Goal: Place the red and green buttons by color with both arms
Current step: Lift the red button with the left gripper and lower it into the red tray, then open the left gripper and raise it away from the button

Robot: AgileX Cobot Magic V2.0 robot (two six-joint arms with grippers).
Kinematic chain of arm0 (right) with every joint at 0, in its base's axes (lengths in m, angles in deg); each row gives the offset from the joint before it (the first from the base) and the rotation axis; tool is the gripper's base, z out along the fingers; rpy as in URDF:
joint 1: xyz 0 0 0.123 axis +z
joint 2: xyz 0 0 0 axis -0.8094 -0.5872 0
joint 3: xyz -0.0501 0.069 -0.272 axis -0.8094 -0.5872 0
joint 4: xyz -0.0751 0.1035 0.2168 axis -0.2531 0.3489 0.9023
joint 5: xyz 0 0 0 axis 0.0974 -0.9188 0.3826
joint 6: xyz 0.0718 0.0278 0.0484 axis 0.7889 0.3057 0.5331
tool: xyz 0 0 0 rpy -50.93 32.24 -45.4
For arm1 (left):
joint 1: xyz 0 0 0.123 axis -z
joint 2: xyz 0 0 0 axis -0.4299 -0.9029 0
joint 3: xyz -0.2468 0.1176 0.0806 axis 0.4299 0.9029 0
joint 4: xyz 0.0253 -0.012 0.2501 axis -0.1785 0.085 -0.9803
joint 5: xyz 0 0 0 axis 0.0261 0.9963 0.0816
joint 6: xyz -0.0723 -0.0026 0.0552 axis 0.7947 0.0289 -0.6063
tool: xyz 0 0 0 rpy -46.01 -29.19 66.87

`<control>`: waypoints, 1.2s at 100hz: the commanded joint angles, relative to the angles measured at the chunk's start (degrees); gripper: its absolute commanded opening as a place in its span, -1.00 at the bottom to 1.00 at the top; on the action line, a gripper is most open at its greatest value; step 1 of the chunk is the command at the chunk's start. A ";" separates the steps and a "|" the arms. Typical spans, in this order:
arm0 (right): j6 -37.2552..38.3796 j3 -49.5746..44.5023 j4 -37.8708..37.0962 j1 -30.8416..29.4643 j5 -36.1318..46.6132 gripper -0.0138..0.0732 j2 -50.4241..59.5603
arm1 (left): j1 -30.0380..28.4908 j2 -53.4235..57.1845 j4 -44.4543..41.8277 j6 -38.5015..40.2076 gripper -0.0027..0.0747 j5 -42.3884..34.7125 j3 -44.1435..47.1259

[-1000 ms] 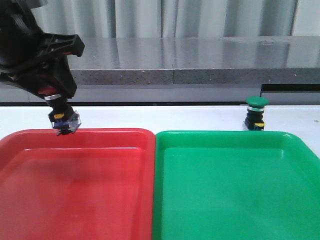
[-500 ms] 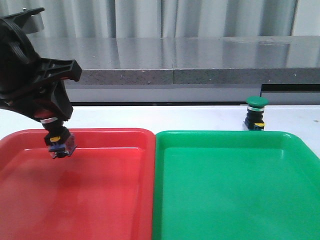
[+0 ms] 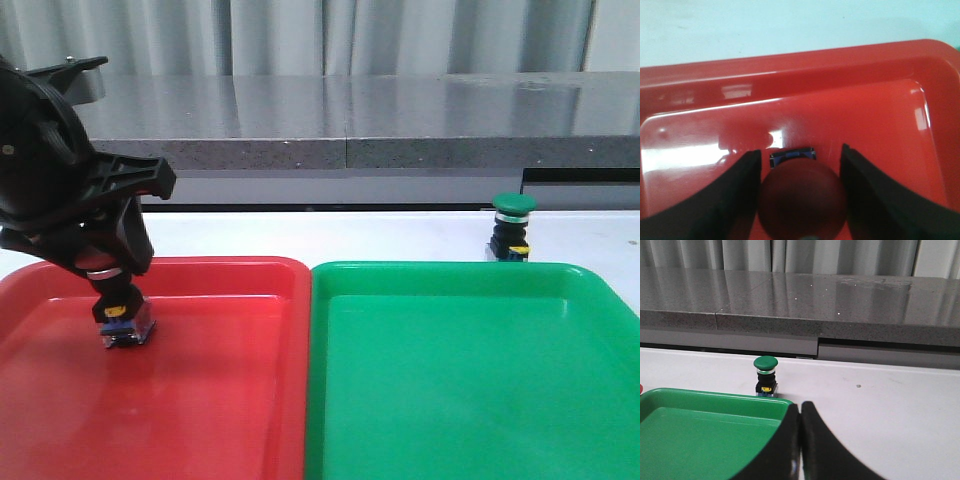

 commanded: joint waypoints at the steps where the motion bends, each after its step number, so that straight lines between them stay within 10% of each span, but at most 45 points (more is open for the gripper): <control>1: -0.21 0.75 -0.21 -0.28 4.79 -0.84 1.22 | 1.18 1.91 1.79 0.62 0.37 -2.20 -1.27; 15: -0.21 0.75 -0.21 -0.28 4.79 -0.84 1.22 | 1.45 1.91 2.36 0.62 0.65 -2.32 -1.37; 120: -0.21 0.75 -0.21 -0.28 4.79 -0.84 1.22 | -10.06 41.52 -5.83 0.62 0.64 -13.62 11.20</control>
